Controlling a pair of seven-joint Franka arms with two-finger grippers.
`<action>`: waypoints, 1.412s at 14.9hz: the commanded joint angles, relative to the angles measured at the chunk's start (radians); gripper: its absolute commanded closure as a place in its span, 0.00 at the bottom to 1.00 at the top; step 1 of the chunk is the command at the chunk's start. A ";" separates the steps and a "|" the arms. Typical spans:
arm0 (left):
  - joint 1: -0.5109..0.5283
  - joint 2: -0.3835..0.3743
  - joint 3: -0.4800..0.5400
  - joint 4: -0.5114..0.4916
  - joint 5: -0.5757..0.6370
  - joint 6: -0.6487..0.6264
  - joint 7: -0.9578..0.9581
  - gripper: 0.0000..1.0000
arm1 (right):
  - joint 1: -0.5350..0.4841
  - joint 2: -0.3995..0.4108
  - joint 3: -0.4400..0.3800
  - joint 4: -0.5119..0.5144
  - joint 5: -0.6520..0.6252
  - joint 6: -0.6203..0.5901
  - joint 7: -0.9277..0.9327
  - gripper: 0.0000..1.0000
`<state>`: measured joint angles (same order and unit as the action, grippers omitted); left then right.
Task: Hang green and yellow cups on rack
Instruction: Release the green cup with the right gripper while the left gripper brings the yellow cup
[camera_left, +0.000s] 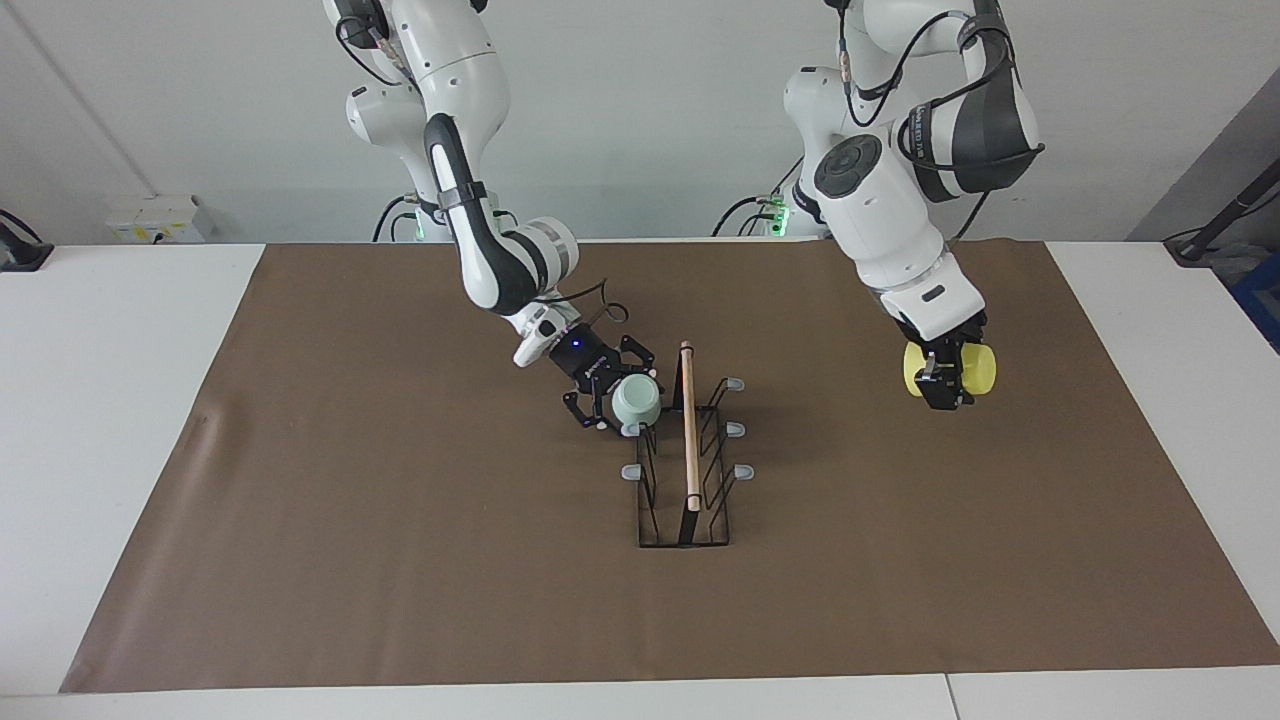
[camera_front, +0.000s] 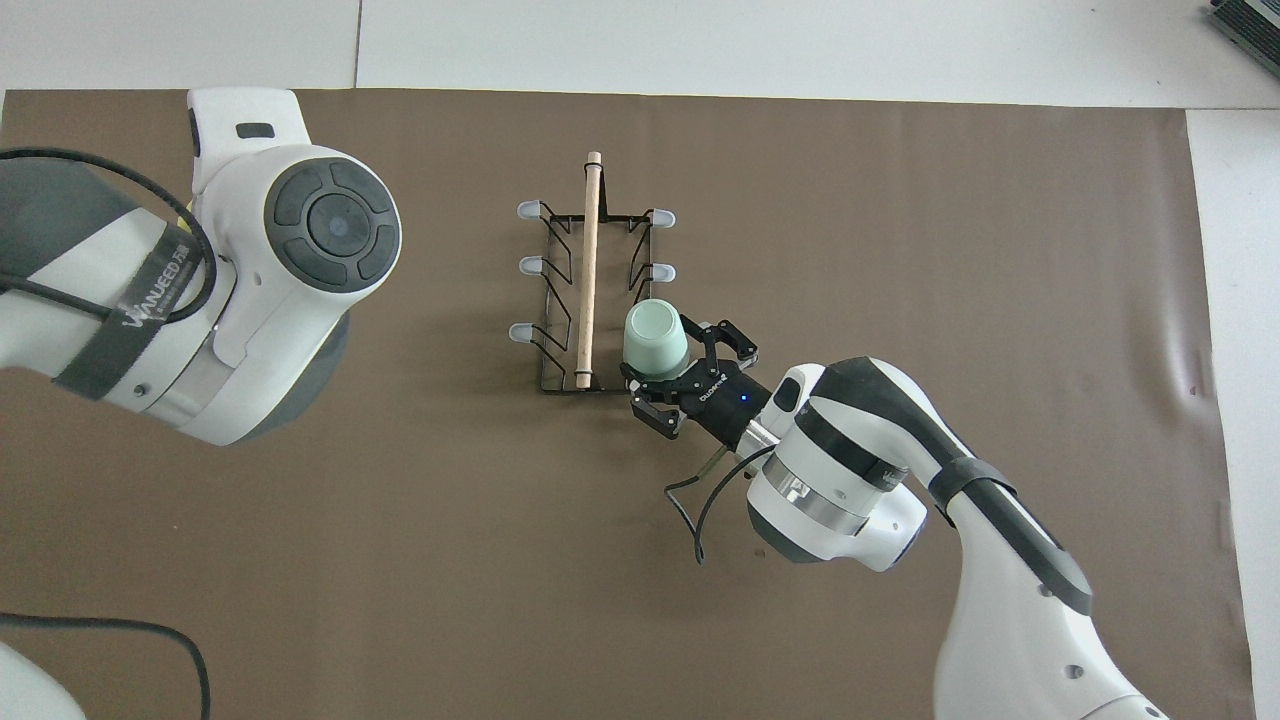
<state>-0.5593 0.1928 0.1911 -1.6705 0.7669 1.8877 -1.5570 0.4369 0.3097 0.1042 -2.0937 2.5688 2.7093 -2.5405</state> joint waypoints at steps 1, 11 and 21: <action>-0.049 -0.021 0.010 -0.020 0.096 0.001 -0.103 1.00 | 0.003 -0.058 0.003 -0.006 0.073 0.090 -0.046 0.00; -0.206 -0.013 0.008 -0.051 0.216 -0.071 -0.202 1.00 | 0.014 -0.103 0.003 -0.026 0.022 0.260 -0.070 0.00; -0.266 0.042 0.008 -0.074 0.253 -0.061 -0.293 1.00 | -0.171 -0.089 0.002 0.003 -0.758 0.192 -0.072 0.00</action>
<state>-0.8028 0.2084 0.1879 -1.7350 0.9808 1.8314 -1.7858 0.3121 0.2284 0.0960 -2.0855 1.8933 2.9461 -2.5838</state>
